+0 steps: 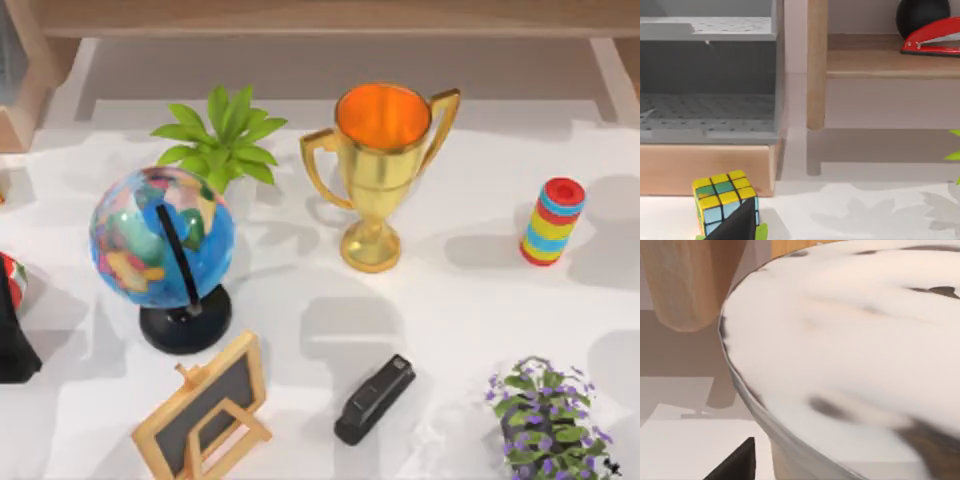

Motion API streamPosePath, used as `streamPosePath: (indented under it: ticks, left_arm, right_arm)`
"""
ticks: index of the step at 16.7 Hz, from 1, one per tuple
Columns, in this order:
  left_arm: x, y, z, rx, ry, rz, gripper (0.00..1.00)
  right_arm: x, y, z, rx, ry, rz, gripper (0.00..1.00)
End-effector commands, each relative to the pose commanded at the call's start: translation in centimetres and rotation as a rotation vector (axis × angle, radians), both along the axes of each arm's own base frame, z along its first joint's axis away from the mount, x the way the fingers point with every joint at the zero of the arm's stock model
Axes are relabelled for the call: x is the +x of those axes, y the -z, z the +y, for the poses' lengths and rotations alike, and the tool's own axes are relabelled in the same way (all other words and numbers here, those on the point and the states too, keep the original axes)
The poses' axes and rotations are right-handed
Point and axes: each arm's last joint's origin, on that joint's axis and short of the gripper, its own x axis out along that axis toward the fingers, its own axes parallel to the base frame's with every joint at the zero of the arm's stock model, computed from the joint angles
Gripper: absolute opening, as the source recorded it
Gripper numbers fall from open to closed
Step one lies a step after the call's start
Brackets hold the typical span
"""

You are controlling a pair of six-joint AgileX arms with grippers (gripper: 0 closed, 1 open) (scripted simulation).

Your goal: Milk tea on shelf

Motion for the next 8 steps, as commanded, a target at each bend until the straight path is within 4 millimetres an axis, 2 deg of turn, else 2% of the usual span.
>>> streamPosePath:
  ticks: [4,8]
  left_arm:
    - [0.00,0.00,0.00,0.000,0.000,0.000,1.00]
    - [0.00,0.00,0.00,0.000,0.000,0.000,1.00]
  right_arm:
    - [0.02,0.01,0.00,0.000,0.000,0.000,1.00]
    - [0.02,0.01,0.00,0.000,0.000,0.000,0.70]
